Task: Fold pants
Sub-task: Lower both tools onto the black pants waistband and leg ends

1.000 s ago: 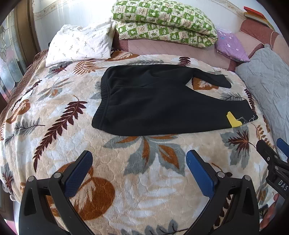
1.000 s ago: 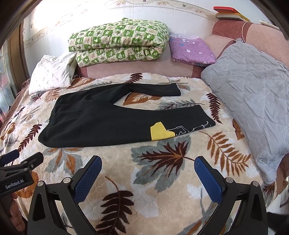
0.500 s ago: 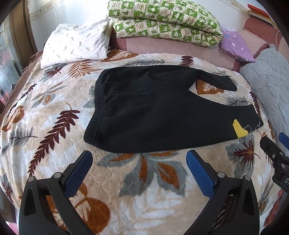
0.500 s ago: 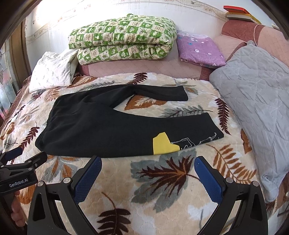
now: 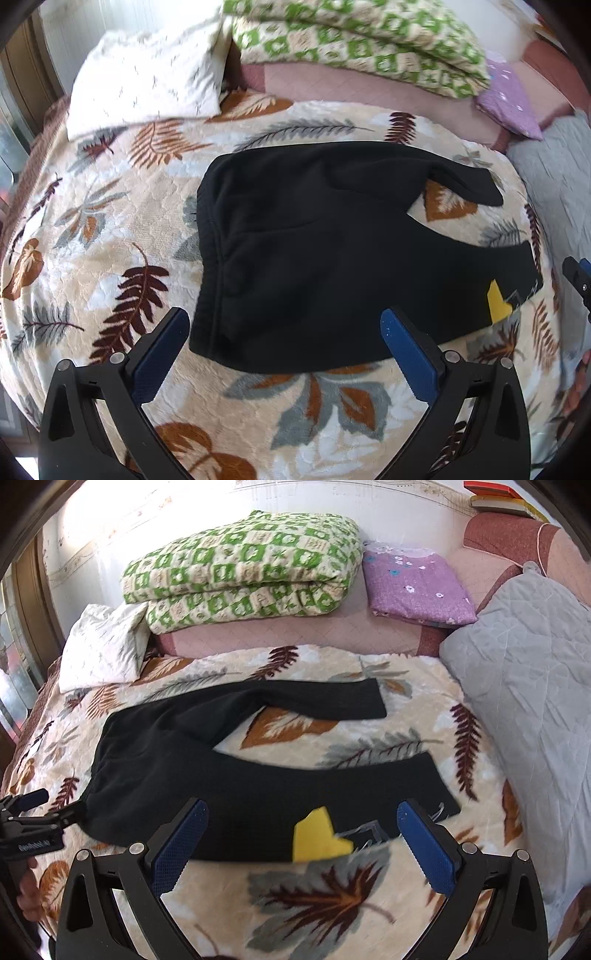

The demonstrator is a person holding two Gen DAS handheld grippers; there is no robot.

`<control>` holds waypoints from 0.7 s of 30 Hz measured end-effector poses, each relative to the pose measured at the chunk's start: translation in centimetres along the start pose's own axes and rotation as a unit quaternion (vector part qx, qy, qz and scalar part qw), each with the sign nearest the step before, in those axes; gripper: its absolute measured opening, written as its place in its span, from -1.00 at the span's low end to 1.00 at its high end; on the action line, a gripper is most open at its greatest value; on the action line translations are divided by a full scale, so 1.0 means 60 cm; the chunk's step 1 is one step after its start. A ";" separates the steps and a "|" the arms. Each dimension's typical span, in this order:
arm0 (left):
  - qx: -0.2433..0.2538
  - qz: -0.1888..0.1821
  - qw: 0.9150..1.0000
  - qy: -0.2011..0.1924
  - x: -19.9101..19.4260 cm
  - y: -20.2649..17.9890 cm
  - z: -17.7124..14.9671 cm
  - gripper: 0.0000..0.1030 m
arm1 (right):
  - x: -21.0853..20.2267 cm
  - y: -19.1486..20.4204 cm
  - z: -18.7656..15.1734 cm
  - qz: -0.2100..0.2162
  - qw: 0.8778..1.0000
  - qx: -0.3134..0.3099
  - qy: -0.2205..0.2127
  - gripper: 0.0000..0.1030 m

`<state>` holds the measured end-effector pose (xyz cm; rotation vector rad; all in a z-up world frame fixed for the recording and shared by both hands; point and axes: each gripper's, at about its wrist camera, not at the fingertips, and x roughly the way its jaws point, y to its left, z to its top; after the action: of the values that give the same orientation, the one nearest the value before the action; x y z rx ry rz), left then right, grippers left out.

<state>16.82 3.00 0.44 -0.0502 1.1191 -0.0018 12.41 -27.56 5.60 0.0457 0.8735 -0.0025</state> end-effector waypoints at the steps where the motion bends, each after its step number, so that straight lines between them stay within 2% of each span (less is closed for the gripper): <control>1: -0.012 -0.006 1.000 0.012 0.004 0.013 0.020 1.00 | 0.006 -0.014 0.016 -0.001 1.000 0.001 0.000 0.99; 7: -0.087 -0.006 0.995 0.040 0.046 0.101 0.138 1.00 | 0.092 -0.117 0.140 -0.036 0.999 0.017 0.007 0.99; 11: -0.137 -0.025 0.987 0.084 0.101 0.145 0.182 1.00 | 0.203 -0.172 0.196 -0.008 0.997 0.059 0.046 0.95; 13: -0.156 -0.036 0.982 0.103 0.131 0.159 0.197 1.00 | 0.266 -0.189 0.212 0.011 0.994 0.076 0.077 0.92; 14: -0.159 -0.040 0.981 0.108 0.140 0.162 0.202 1.00 | 0.303 -0.197 0.218 0.013 0.992 0.084 0.096 0.76; 15: -0.158 -0.041 0.980 0.113 0.150 0.163 0.207 1.00 | 0.325 -0.201 0.221 0.011 0.991 0.088 0.102 0.71; 18: -0.154 -0.054 0.979 0.123 0.175 0.165 0.222 1.00 | 0.388 -0.215 0.229 0.016 0.988 0.096 0.120 0.69; 21: -0.149 -0.068 0.976 0.141 0.203 0.158 0.227 1.00 | 0.421 -0.223 0.230 0.031 0.986 0.100 0.128 0.69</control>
<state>34.16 12.68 -4.94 -0.4044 1.3918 0.0379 38.92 -41.07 -5.44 0.2654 1.1261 -0.0254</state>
